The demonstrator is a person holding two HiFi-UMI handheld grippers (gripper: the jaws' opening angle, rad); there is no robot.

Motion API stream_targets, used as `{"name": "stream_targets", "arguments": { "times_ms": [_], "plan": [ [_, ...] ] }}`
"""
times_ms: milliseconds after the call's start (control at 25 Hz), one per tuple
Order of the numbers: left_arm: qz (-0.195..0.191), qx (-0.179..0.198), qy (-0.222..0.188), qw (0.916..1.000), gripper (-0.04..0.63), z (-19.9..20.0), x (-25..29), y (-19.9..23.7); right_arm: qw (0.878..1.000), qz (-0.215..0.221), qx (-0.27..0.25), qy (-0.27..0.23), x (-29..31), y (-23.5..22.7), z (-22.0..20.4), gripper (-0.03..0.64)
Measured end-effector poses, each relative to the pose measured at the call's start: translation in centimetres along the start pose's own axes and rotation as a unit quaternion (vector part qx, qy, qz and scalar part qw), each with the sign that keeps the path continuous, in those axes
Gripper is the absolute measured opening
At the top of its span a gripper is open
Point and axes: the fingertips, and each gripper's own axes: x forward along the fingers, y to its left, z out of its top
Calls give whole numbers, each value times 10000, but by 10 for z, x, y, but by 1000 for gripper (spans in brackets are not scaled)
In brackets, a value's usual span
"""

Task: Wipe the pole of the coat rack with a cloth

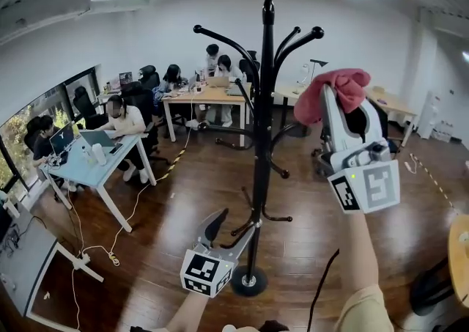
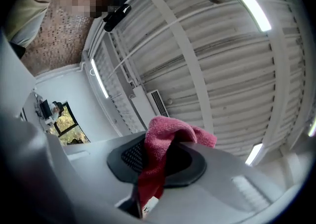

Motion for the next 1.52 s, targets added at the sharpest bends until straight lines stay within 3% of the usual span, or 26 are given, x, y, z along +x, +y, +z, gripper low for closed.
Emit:
{"name": "stream_targets", "arguments": {
  "times_ms": [240, 400, 560, 840, 1160, 1360, 1520],
  "plan": [
    [-32, -72, -110, 9999, 272, 1, 14, 12, 9964, 13, -771, -347, 51, -15, 22, 58],
    [156, -186, -201, 9995, 270, 6, 32, 12, 9947, 105, -841, -588, 57, -15, 14, 58],
    [401, -288, -541, 9973, 252, 21, 33, 7, 9938, 270, -805, -718, 55, -9, 9, 60],
    [545, -349, -491, 9967, 244, 10, 31, 5, 9944, 979, -404, 55, 75, 22, -71, 58],
    [860, -464, -365, 9945, 241, -4, 22, 30, 9843, 1548, -143, 837, 75, 59, -133, 58],
    [857, -570, -244, 9944, 241, -16, 27, 30, 9643, 2168, 340, 1479, 54, 75, -156, 59],
    [856, -622, -169, 9942, 241, -25, 30, 31, 9340, 2783, 137, 2235, 30, 102, -181, 58]
  ]
}}
